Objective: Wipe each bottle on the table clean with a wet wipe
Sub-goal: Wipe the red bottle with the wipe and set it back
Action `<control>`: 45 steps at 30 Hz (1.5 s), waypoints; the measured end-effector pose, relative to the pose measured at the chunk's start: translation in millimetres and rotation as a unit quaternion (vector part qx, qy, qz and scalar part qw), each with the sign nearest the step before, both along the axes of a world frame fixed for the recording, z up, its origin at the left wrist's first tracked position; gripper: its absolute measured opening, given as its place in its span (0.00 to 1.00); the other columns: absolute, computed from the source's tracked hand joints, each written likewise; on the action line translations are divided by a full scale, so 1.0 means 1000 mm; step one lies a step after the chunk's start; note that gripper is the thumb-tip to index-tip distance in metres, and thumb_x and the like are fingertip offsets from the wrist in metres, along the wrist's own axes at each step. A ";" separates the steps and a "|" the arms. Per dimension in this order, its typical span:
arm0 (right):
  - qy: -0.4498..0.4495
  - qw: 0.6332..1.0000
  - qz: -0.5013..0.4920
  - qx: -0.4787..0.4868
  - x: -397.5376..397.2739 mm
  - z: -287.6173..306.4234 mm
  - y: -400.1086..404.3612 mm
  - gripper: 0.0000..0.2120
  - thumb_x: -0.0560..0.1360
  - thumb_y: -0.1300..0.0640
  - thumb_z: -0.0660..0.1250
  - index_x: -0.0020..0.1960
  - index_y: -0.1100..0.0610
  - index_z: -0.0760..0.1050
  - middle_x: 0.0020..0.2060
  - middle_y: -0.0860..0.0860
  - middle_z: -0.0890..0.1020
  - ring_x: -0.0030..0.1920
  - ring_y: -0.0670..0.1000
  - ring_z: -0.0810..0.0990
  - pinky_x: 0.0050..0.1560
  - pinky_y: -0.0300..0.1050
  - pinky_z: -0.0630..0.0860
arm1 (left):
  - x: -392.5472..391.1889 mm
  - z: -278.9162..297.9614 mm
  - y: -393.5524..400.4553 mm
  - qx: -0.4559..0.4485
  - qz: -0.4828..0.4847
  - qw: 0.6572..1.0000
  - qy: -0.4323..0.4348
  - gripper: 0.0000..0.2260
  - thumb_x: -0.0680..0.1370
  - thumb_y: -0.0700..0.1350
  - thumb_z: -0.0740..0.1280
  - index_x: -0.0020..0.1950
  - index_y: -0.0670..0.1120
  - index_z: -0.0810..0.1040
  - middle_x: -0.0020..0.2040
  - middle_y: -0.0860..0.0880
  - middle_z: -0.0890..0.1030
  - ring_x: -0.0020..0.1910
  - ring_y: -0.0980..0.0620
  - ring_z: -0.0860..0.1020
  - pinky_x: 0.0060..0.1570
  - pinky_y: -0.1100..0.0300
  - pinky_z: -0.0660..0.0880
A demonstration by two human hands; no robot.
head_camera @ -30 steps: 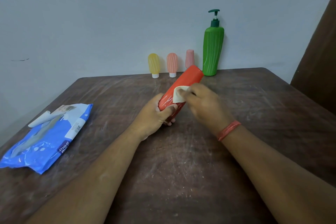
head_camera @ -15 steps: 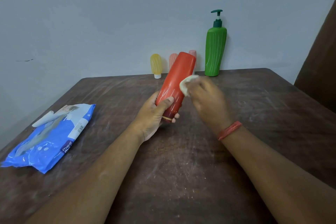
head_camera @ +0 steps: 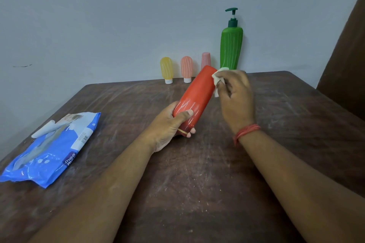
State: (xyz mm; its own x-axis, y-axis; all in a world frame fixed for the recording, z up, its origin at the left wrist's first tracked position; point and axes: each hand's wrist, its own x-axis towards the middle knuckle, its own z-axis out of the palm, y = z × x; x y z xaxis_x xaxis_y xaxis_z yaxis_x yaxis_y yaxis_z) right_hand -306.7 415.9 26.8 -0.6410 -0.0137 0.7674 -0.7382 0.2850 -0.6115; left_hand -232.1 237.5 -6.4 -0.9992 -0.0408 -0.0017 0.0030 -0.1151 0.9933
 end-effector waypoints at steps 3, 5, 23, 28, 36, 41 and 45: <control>-0.002 0.997 0.026 0.066 0.007 -0.013 -0.004 0.12 0.79 0.62 0.65 0.60 0.55 0.80 0.58 0.49 0.75 0.58 0.47 0.75 0.61 0.45 0.75 | -0.001 0.000 -0.002 0.016 0.014 1.000 -0.003 0.19 0.78 0.48 0.73 0.66 0.49 0.73 0.56 0.39 0.80 0.41 0.44 0.84 0.36 0.56 0.80; 0.046 0.989 0.040 0.134 0.014 -0.019 -0.008 0.12 0.77 0.63 0.67 0.59 0.57 0.81 0.54 0.51 0.77 0.55 0.46 0.75 0.58 0.38 0.73 | -0.001 0.000 -0.005 0.041 0.030 0.999 -0.003 0.18 0.80 0.46 0.71 0.68 0.47 0.73 0.56 0.38 0.81 0.39 0.45 0.83 0.35 0.56 0.79; 0.093 0.971 0.059 0.210 0.020 -0.012 -0.010 0.08 0.75 0.68 0.69 0.52 0.63 0.82 0.50 0.56 0.78 0.51 0.51 0.77 0.54 0.41 0.73 | -0.001 0.000 -0.009 0.080 0.015 0.997 0.002 0.24 0.75 0.53 0.73 0.67 0.44 0.74 0.49 0.41 0.84 0.38 0.46 0.82 0.35 0.56 0.79; 0.107 0.974 0.061 0.189 0.020 -0.013 -0.011 0.05 0.74 0.68 0.71 0.49 0.62 0.82 0.46 0.55 0.79 0.48 0.49 0.78 0.51 0.39 0.74 | 0.000 -0.001 -0.011 0.072 -0.009 0.997 0.011 0.31 0.73 0.65 0.71 0.67 0.45 0.75 0.49 0.43 0.84 0.40 0.48 0.82 0.38 0.57 0.80; 0.177 0.929 0.111 0.307 0.023 -0.012 -0.010 0.04 0.75 0.64 0.70 0.48 0.60 0.83 0.44 0.53 0.80 0.47 0.53 0.79 0.45 0.49 0.78 | -0.002 -0.001 -0.011 0.068 -0.015 0.998 0.007 0.36 0.68 0.74 0.61 0.62 0.48 0.82 0.49 0.43 0.84 0.43 0.50 0.83 0.41 0.57 0.81; 0.192 0.911 0.132 0.342 0.027 -0.014 -0.010 0.05 0.75 0.64 0.70 0.50 0.60 0.82 0.45 0.53 0.80 0.47 0.53 0.78 0.46 0.49 0.77 | -0.002 0.000 -0.011 0.075 -0.008 0.997 -0.008 0.41 0.69 0.75 0.55 0.64 0.43 0.79 0.47 0.43 0.84 0.41 0.49 0.83 0.37 0.58 0.80; 0.162 0.939 0.071 0.295 0.018 -0.009 -0.005 0.05 0.75 0.65 0.70 0.50 0.60 0.82 0.45 0.54 0.80 0.49 0.55 0.78 0.47 0.53 0.78 | -0.001 0.002 -0.011 0.093 0.001 0.996 -0.017 0.42 0.70 0.74 0.54 0.67 0.42 0.76 0.48 0.40 0.84 0.39 0.49 0.82 0.36 0.58 0.80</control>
